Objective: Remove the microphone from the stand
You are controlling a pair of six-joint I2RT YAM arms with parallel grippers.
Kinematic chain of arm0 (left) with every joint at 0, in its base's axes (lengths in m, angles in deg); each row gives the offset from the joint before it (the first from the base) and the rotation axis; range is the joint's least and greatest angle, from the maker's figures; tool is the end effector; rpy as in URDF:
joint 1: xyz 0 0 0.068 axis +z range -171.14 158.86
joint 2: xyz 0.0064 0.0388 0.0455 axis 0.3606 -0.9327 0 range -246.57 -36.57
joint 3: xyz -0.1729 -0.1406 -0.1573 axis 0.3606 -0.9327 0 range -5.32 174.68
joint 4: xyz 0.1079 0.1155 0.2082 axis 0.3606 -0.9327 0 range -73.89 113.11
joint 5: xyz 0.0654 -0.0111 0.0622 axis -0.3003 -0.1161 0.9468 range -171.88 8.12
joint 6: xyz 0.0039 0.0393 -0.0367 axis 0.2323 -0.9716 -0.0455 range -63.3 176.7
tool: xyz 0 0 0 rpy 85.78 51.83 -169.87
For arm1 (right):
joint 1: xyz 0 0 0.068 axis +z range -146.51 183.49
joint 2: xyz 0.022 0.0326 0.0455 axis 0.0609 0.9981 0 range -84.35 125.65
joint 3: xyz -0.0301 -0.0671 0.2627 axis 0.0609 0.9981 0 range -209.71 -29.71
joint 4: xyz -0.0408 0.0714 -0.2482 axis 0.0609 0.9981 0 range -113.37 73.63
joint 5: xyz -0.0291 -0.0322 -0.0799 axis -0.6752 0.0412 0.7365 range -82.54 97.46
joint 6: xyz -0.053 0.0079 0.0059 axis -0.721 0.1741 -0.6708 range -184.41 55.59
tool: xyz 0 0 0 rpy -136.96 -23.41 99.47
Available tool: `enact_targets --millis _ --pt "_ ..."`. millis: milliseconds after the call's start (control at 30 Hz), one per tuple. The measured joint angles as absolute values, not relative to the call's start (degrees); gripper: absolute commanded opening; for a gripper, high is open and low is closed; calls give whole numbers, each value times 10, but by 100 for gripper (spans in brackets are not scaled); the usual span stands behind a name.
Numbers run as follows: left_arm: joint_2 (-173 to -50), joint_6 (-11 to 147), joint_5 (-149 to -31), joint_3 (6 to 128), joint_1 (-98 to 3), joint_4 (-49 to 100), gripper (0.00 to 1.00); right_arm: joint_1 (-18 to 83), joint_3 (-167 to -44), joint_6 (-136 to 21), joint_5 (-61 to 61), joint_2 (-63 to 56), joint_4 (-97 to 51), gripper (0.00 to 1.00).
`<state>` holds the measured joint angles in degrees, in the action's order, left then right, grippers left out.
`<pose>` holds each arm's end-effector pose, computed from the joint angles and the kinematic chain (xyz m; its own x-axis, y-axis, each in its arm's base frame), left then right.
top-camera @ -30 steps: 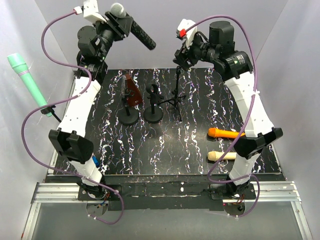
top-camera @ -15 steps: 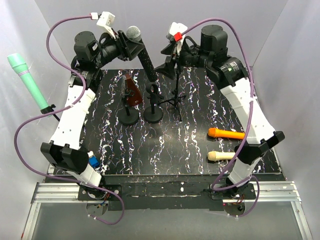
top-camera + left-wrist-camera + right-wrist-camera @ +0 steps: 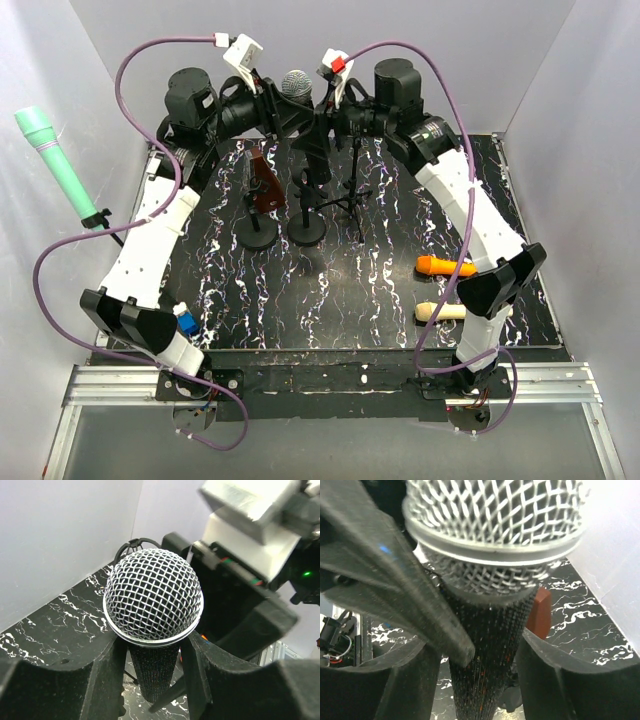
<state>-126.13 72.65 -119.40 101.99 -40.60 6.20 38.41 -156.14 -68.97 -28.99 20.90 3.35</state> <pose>0.3087 -0.1321 0.5108 -0.2171 -0.1544 -0.9639 0.8099 0.5226 -0.2662 0.3146 0.2454 0.5028 -0.0039 -0.0806 -0.9967 -0.9486 0.3157 -0.0218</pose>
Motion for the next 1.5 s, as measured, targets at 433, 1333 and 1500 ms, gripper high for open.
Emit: enact_targets --millis 433,1333,1500 --pt "-1259 692 -1186 1024 -411 53 95 387 -1505 -708 -280 194 38 1" --pt "-1185 586 -1220 934 -415 -8 93 53 -970 -1332 -118 -27 276 1" --pt "-1196 584 -1220 934 -415 -13 93 46 -1042 -1387 -46 86 275 4"
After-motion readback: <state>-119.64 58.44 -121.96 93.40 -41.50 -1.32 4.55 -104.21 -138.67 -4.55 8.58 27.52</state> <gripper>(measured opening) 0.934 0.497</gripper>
